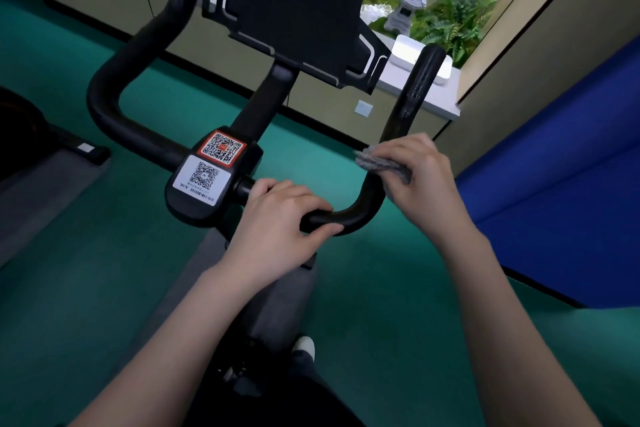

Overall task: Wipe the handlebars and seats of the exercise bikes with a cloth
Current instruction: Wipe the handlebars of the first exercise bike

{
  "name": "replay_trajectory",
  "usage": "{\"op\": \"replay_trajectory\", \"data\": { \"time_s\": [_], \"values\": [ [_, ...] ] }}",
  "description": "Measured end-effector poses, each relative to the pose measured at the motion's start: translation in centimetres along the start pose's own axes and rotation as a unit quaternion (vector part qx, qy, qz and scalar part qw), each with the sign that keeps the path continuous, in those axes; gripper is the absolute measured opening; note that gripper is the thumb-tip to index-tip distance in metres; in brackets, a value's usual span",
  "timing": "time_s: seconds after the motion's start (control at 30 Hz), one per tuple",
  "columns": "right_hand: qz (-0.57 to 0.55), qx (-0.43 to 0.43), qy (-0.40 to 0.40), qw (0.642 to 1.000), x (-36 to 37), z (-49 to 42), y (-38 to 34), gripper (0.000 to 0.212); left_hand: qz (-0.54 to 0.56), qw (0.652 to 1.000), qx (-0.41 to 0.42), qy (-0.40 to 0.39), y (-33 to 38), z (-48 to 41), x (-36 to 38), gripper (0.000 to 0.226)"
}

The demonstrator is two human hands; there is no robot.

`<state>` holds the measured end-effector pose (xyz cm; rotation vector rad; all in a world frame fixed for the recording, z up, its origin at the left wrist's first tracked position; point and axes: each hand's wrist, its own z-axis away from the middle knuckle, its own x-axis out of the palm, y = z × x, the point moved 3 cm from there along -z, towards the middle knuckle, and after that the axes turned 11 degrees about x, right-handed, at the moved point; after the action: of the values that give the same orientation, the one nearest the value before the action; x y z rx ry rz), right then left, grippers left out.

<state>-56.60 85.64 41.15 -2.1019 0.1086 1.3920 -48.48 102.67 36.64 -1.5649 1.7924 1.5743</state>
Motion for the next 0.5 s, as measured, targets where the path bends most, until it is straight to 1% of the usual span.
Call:
{"op": "replay_trajectory", "data": {
  "time_s": [0.07, 0.17, 0.23, 0.33, 0.43, 0.5],
  "values": [
    [0.014, 0.010, 0.024, 1.000, -0.3, -1.4, 0.8, 0.025, -0.005, 1.000, -0.002, -0.012, 0.0, -0.1, 0.0, 0.029],
    [0.012, 0.040, 0.068, 0.997, -0.6, -2.8, 1.7, 0.026, -0.009, 0.999, -0.007, -0.031, 0.2, -0.6, 0.2, 0.040],
    [-0.029, 0.054, 0.113, 0.992, -0.8, -2.6, 1.9, 0.025, 0.007, 1.000, -0.013, -0.026, 0.6, -1.3, 0.5, 0.047],
    [-0.115, 0.042, 0.174, 0.977, -0.9, -0.2, 1.7, 0.023, 0.053, 0.998, -0.024, -0.007, 1.6, -2.8, 1.2, 0.047],
    [-0.168, 0.038, 0.191, 0.966, 0.2, 3.1, 1.5, 0.025, 0.064, 0.997, -0.043, -0.018, 2.4, -4.3, 2.2, 0.047],
    [-0.198, 0.061, 0.199, 0.958, 1.6, 4.9, 1.5, 0.025, 0.074, 0.996, -0.050, -0.028, 2.6, -4.9, 2.8, 0.045]
  ]
}}
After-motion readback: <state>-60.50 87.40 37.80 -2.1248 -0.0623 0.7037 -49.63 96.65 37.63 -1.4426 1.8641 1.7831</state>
